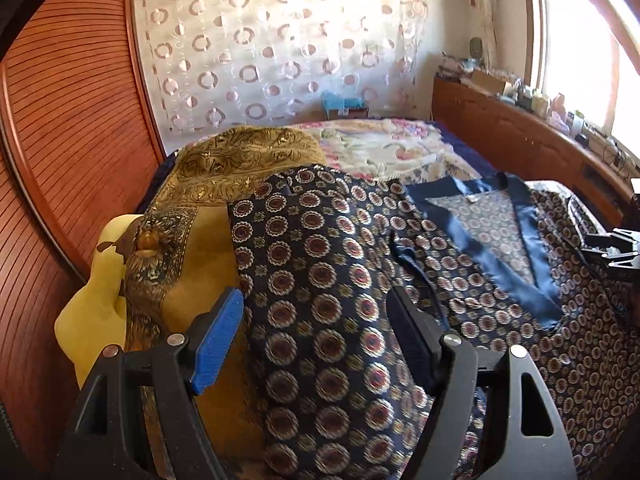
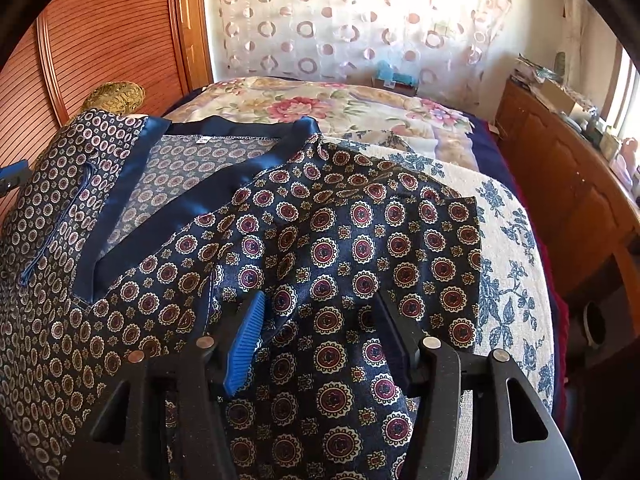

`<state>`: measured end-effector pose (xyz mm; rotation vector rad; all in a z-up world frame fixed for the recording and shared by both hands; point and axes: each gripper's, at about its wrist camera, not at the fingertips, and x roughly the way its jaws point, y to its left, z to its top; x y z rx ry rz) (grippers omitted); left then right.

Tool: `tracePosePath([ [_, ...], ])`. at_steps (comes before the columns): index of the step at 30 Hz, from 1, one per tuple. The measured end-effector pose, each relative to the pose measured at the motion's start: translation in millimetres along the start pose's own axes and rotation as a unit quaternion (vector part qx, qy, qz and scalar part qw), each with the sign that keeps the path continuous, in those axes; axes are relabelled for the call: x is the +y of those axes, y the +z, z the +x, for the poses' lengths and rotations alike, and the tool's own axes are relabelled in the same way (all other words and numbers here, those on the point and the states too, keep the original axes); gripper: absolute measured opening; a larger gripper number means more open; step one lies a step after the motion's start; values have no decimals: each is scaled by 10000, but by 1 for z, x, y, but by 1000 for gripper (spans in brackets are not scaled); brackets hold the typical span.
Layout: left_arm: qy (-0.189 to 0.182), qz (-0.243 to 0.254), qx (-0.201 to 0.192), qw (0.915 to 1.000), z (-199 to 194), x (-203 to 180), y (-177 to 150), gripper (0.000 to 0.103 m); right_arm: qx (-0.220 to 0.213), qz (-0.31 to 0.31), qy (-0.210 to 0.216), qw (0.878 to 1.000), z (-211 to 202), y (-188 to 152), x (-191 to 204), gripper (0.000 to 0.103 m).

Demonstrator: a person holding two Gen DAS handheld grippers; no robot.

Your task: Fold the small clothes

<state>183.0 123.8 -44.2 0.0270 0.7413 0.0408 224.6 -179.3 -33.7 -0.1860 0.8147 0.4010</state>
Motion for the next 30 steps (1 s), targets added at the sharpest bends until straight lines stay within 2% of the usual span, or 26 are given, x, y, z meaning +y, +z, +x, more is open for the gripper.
tracePosePath([
  [4, -90, 20, 210, 9997, 13, 6, 6, 75, 20, -45, 51, 10000, 2, -1, 2, 68],
  [7, -278, -76, 320, 9991, 22, 16, 11, 76, 31, -87, 56, 9999, -1, -1, 1, 71],
  [16, -527, -400, 604, 9960, 50, 39, 20, 79, 41, -71, -2, 10000, -2, -2, -1, 77],
  [24, -322, 9, 492, 9983, 58, 25, 10, 82, 39, -71, -6, 10000, -2, -2, 0, 78],
  [30, -310, 77, 680, 9972, 62, 24, 13, 83, 41, -65, 0, 10000, -2, -2, 0, 78],
])
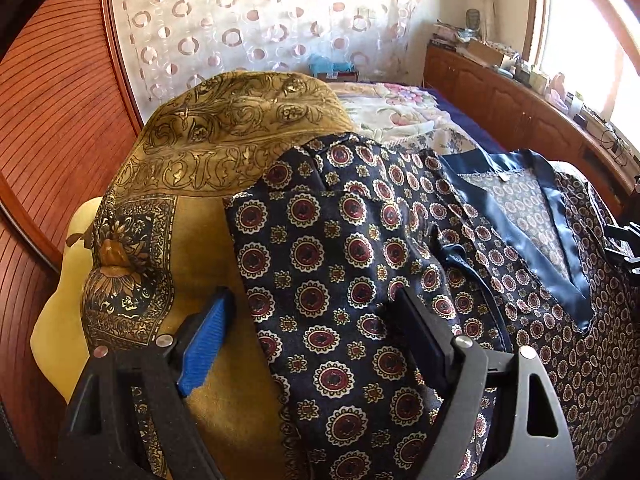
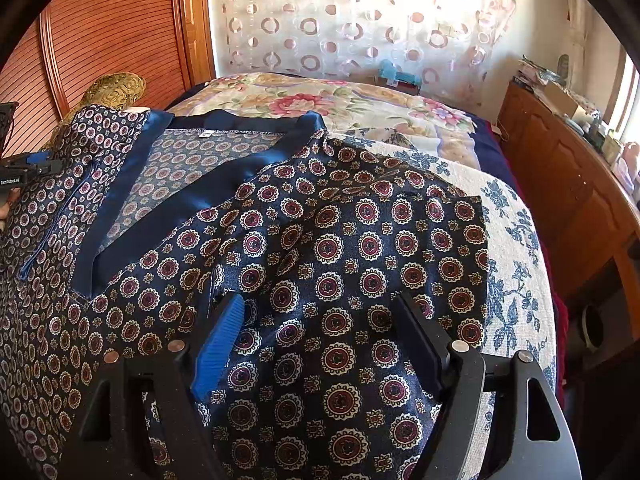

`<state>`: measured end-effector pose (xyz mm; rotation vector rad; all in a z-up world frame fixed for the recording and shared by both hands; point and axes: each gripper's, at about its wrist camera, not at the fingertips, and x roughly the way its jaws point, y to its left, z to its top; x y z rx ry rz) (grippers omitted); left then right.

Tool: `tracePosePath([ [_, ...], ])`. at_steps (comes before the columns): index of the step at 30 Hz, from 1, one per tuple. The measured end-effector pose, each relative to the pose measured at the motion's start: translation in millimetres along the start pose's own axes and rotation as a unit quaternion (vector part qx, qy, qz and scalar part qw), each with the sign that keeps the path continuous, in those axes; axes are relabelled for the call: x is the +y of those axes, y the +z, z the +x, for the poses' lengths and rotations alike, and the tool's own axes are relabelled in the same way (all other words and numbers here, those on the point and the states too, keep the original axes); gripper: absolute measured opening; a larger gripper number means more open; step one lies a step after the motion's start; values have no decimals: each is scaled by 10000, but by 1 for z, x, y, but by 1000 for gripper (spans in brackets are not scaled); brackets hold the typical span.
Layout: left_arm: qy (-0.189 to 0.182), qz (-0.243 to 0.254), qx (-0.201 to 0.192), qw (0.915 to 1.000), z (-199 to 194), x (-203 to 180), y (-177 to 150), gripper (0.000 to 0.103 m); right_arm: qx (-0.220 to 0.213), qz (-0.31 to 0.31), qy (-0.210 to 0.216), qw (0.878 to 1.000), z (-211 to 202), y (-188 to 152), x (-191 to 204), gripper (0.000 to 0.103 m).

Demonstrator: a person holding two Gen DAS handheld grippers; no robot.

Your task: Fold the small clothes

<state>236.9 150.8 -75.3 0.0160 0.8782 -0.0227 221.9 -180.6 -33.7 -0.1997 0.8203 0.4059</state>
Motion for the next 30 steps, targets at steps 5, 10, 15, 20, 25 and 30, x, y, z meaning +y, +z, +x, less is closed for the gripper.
tracePosePath([
  [5, -65, 48, 54, 10000, -4, 0, 4, 76, 8, -16, 13, 10000, 0, 0, 1, 80],
  [10, -376, -166, -81, 9991, -10, 13, 10, 54, 8, -13, 8, 10000, 0, 0, 1, 80],
  [15, -530, -474, -265, 9971, -13, 29, 17, 41, 6, -12, 3, 10000, 0, -1, 2, 80],
  [20, -514, -631, -349, 9961, -10, 33, 20, 25, 7, -8, 1, 10000, 0, -1, 2, 80],
  [25, -480, -553, -315, 9968, -16, 24, 16, 4, -89, 100, 60, 9999, -8, -3, 1, 80],
  [30, -339, -202, -628, 9972, -38, 3, 12, 3, -555, 449, 147, 9973, -33, -3, -15, 80],
])
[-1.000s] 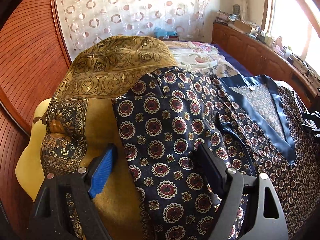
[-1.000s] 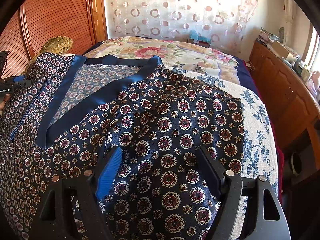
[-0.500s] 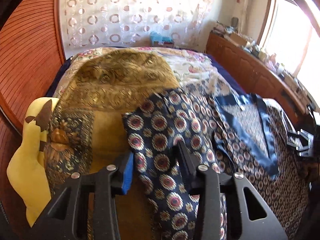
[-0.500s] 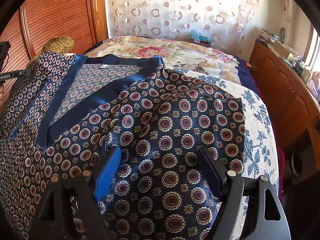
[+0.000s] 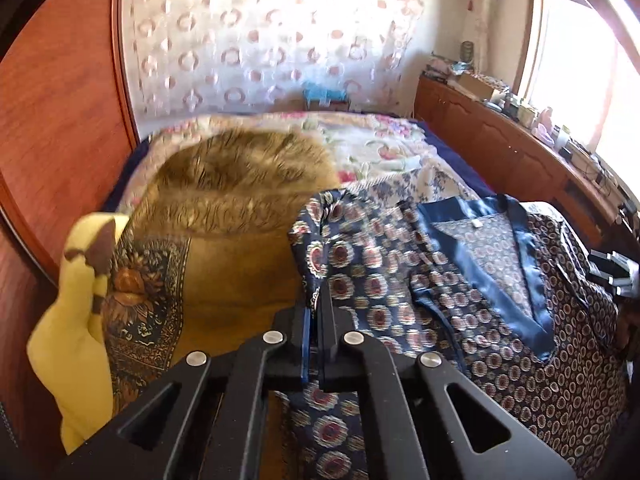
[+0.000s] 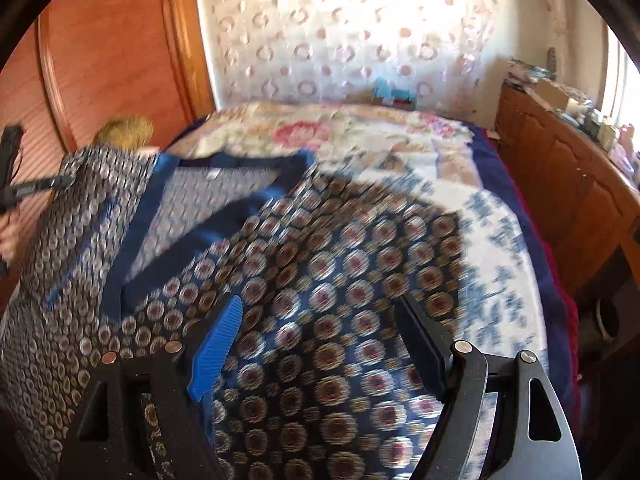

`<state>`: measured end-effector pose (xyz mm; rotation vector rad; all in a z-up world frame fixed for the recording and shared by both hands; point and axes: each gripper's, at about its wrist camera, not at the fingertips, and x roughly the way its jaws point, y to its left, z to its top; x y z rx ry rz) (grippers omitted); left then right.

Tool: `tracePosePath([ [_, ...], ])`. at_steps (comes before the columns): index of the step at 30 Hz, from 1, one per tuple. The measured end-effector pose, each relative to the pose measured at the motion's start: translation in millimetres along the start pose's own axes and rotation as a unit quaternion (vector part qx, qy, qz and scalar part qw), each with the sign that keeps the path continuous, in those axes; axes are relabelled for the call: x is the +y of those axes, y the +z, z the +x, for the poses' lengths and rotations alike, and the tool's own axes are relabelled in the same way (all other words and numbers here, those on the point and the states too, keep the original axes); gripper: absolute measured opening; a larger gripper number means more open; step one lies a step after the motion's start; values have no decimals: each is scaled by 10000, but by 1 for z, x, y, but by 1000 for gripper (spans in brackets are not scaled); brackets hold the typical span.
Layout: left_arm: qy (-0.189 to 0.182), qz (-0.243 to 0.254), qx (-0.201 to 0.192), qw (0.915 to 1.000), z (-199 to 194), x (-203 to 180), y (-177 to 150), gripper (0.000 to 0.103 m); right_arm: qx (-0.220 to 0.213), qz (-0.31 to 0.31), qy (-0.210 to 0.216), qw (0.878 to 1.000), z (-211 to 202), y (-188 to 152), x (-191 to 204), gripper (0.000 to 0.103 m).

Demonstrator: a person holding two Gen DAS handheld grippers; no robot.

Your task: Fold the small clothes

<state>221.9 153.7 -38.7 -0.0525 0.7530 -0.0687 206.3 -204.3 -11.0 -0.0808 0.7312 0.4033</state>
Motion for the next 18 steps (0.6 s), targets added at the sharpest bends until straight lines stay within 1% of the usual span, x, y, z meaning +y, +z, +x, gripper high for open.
tracePosePath([
  [2, 1, 127, -185, 9997, -12, -11, 0, 3, -120, 66, -120, 9998, -7, 4, -10, 80],
  [4, -80, 219, -275, 9993, -21, -22, -1, 3, -101, 170, -194, 9996, -10, 8, -24, 80],
  [8, -138, 433, -205, 9988, -28, -43, -6, 3, -33, 321, -359, 9988, -9, 12, -48, 80],
  [10, -262, 488, -240, 9982, -33, -51, -9, 3, 102, 370, -360, 9986, -4, 11, -55, 76],
  [14, -382, 519, -342, 9973, -43, -63, -14, 3, 478, 495, -398, 9968, 19, 14, -68, 72],
  [16, -410, 526, -364, 9971, -46, -66, -19, 3, 635, 590, -336, 9957, 31, 15, -75, 64],
  [17, -422, 523, -376, 9970, -48, -66, -21, 3, 585, 592, -354, 9959, 32, 15, -76, 62],
  [18, -429, 520, -384, 9970, -50, -67, -23, 3, 566, 598, -325, 9961, 33, 16, -75, 54],
])
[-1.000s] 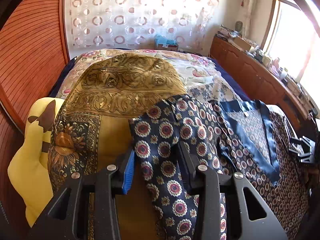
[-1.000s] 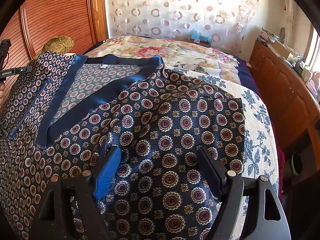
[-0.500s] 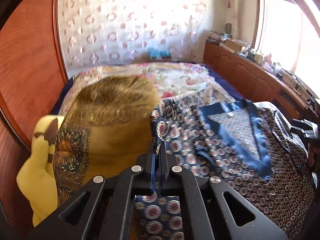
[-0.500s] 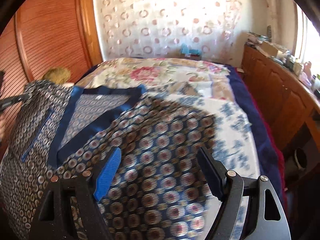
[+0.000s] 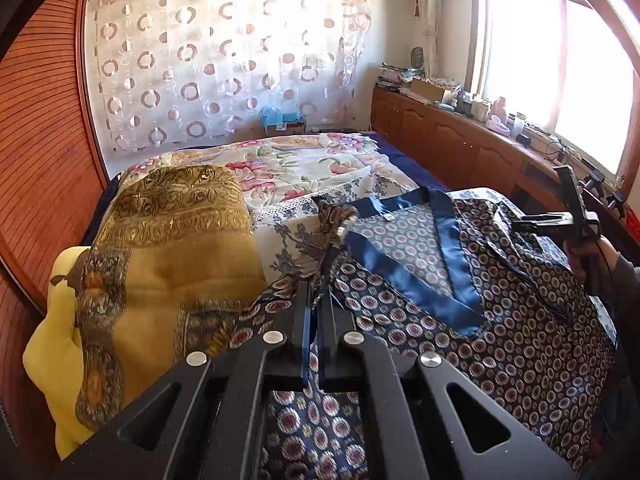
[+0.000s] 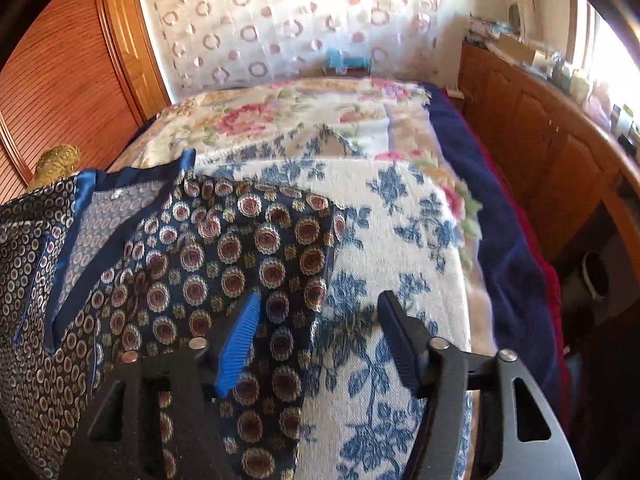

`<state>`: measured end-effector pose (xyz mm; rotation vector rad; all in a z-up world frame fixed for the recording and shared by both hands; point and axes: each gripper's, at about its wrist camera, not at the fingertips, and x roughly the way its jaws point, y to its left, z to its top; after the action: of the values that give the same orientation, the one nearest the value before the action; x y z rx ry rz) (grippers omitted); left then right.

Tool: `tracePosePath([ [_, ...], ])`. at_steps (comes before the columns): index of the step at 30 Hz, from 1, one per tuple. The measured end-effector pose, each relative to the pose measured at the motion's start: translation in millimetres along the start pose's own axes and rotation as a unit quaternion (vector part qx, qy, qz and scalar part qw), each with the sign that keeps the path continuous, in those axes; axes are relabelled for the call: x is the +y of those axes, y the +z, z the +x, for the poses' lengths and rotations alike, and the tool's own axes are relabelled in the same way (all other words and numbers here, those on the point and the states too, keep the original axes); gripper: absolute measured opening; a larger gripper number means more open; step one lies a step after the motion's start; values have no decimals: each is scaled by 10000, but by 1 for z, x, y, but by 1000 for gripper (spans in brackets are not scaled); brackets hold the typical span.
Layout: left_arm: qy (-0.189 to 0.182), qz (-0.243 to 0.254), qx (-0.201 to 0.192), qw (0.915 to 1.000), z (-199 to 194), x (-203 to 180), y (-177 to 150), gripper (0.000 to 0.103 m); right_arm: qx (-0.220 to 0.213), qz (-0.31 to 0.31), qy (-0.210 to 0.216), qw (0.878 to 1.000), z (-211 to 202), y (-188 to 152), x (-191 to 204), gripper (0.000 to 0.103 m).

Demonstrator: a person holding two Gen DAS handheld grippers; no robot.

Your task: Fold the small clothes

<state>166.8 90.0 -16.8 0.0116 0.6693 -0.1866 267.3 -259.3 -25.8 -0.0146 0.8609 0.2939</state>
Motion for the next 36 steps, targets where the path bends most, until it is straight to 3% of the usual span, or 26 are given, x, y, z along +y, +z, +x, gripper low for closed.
tracePosePath([
  [2, -27, -49, -58, 10000, -7, 0, -5, 3, -2, 16, 126, 9999, 1, 4, 3, 28],
  [3, -51, -79, -95, 9999, -11, 0, -7, 3, 53, -20, 204, 9998, 2, 6, 6, 5],
  [4, -62, -94, -132, 9998, -15, -1, -8, 3, 113, -121, 191, 9997, 2, 7, 11, 3],
  [8, -115, -223, -371, 9990, -40, 0, -21, 3, -255, -398, 319, 9984, -27, 3, 25, 2],
  [15, -76, -546, -817, 9951, -100, 11, -61, 3, -1189, -713, 758, 9874, -134, -35, 44, 1],
  [21, 36, -323, -736, 9968, -101, 12, -78, 3, -1469, -940, 661, 9825, -192, -79, 46, 1],
  [22, 92, -260, -685, 9973, -98, 10, -76, 4, -1458, -948, 666, 9825, -194, -82, 45, 1],
  [23, 92, -158, -557, 9983, -90, 7, -74, 16, -1414, -1002, 622, 9829, -195, -84, 46, 1],
  [24, 16, -104, -485, 9988, -86, 7, -73, 39, -1374, -1056, 558, 9833, -191, -83, 49, 1],
  [27, -111, -43, -362, 9993, -70, 3, -70, 52, -1254, -1064, 505, 9851, -178, -79, 53, 1],
  [32, 16, -4, -75, 10000, -39, -5, -67, 54, -1165, -1023, 589, 9861, -159, -70, 61, 1],
  [36, 49, 473, 197, 9987, -12, -20, -60, 54, -998, -1063, 575, 9876, -143, -65, 64, 1],
])
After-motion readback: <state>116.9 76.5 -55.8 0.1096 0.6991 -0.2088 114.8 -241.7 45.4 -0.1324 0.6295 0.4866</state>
